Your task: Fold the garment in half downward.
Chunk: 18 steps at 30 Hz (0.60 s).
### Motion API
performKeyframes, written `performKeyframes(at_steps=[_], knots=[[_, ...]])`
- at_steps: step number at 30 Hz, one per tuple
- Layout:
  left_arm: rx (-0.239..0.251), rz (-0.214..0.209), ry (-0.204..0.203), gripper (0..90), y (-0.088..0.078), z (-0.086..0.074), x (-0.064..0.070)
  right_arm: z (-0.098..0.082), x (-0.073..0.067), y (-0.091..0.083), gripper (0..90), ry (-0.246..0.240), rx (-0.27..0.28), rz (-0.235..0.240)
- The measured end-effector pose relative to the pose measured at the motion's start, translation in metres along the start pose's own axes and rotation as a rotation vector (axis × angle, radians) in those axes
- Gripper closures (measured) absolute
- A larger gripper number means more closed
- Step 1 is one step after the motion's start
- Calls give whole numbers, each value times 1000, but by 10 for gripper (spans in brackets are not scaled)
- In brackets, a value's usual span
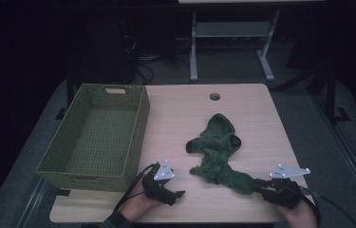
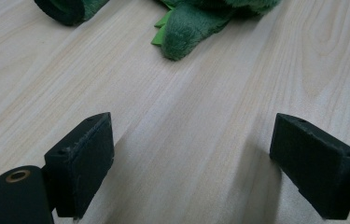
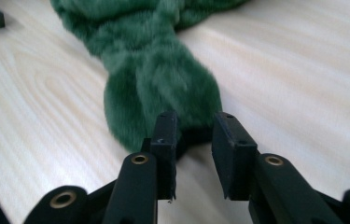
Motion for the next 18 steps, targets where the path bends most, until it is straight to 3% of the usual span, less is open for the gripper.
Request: performKeyframes(at_steps=[5, 11, 12, 13, 18], knots=[[0, 0, 0, 130, 0, 0, 0, -10, -5, -8, 669, 17, -4, 26], [0, 1, 0, 130, 0, 0, 0, -14, -13, -3, 681, 11, -28, 57], [0, 1, 0, 130, 0, 0, 0, -14, -13, -2, 705, 11, -30, 62], [0, 1, 0, 130, 0, 0, 0, -14, -13, -1, 804, 5, -29, 70], [0, 1, 0, 130, 0, 0, 0, -10, -9, -4, 852, 14, -6, 69]])
Point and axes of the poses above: each handheld gripper's, and its own axes: y roughly forward along the jaws, z roughly out of its top, x roughly to its right, the point moved 8 cm from there along y, roughly forward along the jaws, and after that the axes turned 15 degrees about x, right-handed, at the moved point
